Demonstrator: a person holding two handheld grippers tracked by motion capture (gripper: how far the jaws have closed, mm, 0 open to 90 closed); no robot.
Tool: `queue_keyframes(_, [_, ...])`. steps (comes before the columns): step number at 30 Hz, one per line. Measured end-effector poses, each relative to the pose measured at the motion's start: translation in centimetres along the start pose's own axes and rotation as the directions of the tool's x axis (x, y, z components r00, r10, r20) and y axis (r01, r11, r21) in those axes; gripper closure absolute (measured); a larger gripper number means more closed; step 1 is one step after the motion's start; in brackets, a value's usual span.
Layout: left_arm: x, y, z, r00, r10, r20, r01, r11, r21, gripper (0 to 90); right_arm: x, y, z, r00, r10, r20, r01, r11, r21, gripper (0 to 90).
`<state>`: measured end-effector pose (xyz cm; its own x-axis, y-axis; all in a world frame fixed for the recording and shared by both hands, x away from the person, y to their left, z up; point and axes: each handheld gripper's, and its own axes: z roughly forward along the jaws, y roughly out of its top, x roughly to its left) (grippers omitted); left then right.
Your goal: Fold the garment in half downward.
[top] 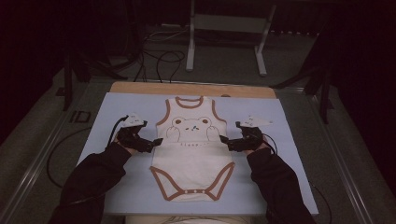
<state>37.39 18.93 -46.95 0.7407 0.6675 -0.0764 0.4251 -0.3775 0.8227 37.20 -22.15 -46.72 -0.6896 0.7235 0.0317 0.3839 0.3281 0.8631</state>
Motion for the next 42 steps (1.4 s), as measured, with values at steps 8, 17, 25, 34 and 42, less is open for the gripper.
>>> queue_keyframes(8, [0.4,-0.5,1.8,0.9976,-0.015,-0.067,0.021,0.9957,0.091,0.3,-0.6,-1.0,1.5,0.9994,0.035,0.000,-0.035,0.998,0.047,8.4])
queue_keyframes(17, [0.4,-1.0,3.2,0.9976,-0.021,-0.066,0.030,0.9880,0.152,6.1,-1.4,-1.8,2.8,0.9976,0.066,0.021,-0.068,0.992,0.106,19.7])
queue_keyframes(25, [0.6,-1.4,4.1,0.9960,-0.035,-0.083,0.050,0.9817,0.183,15.9,-2.4,-2.4,3.8,0.9914,0.125,0.040,-0.129,0.980,0.151,35.6])
queue_keyframes(34, [0.7,-1.6,4.8,0.9950,-0.024,-0.097,0.045,0.9757,0.215,34.6,-2.4,-2.7,5.1,0.9920,0.116,0.049,-0.124,0.972,0.199,46.6])
queue_keyframes(42, [0.7,-2.0,5.6,0.9933,-0.024,-0.113,0.051,0.9677,0.247,50.4,-2.3,-2.7,5.6,0.9926,0.093,0.079,-0.109,0.965,0.240,55.8])
